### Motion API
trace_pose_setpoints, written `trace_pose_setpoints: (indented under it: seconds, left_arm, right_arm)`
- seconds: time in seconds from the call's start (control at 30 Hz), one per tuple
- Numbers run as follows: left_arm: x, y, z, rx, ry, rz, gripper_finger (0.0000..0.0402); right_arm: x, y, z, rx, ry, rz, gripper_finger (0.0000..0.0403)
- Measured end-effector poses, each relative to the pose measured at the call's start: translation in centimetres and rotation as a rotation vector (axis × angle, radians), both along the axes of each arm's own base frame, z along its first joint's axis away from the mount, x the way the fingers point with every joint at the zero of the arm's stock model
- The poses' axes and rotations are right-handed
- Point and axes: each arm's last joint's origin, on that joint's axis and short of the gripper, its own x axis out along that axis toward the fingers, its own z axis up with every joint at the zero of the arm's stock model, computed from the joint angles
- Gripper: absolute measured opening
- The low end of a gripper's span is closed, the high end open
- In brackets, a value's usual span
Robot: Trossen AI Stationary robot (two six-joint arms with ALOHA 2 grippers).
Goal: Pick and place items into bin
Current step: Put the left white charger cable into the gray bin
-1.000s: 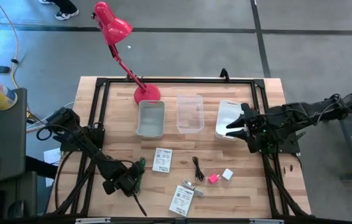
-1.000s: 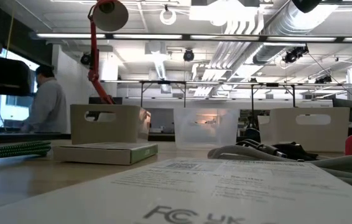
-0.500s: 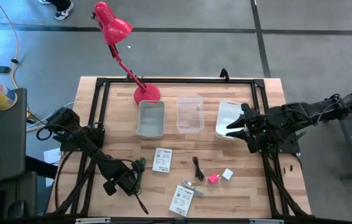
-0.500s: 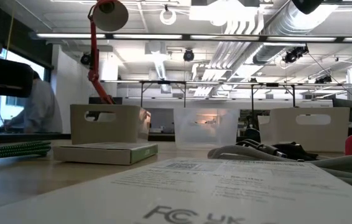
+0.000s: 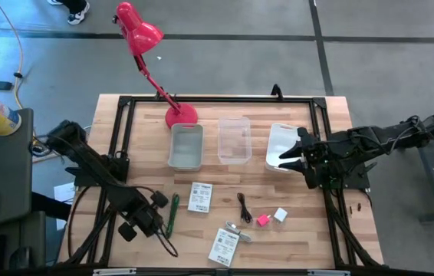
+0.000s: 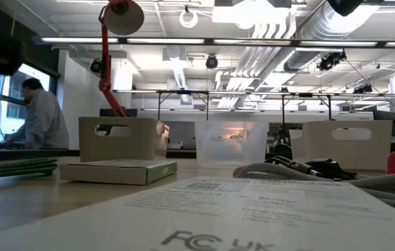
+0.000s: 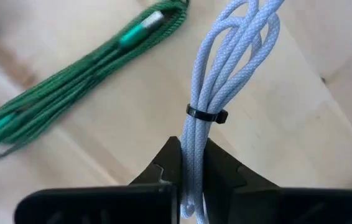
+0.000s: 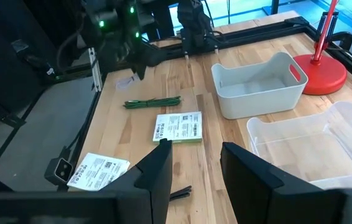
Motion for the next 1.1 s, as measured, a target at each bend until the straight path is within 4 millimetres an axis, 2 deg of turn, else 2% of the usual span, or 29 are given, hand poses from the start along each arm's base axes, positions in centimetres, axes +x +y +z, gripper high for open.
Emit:
trace_pose_setpoints:
  seconds: [0.13, 0.3, 0.43, 0.63, 1.1]
  left_arm:
    - [-0.4, 1.9, 2.2, 0.031, -0.095, 0.185, 0.0009]
    - [-0.2, 5.3, 4.7, 0.060, -0.253, 0.443, 0.0018]
    - [0.1, 8.3, 5.9, 0.093, -0.336, 0.604, 0.0012]
    - [0.8, 12.6, 6.3, 0.173, -0.364, 0.763, 0.0012]
    - [2.1, 22.2, 6.0, 0.305, -0.435, 0.958, 0.0017]
  right_arm:
    - [0.0, 0.0, 0.0, -0.006, 0.002, -0.003, 0.0128]
    - [0.0, -0.1, -0.1, -0.020, 0.006, -0.026, 0.0128]
    - [-0.1, -0.1, -0.2, -0.024, 0.013, -0.028, 0.0128]
    - [0.0, -0.1, -0.2, -0.019, 0.012, -0.035, 0.0128]
    - [0.0, -0.3, -0.1, -0.020, 0.006, -0.092, 0.0128]
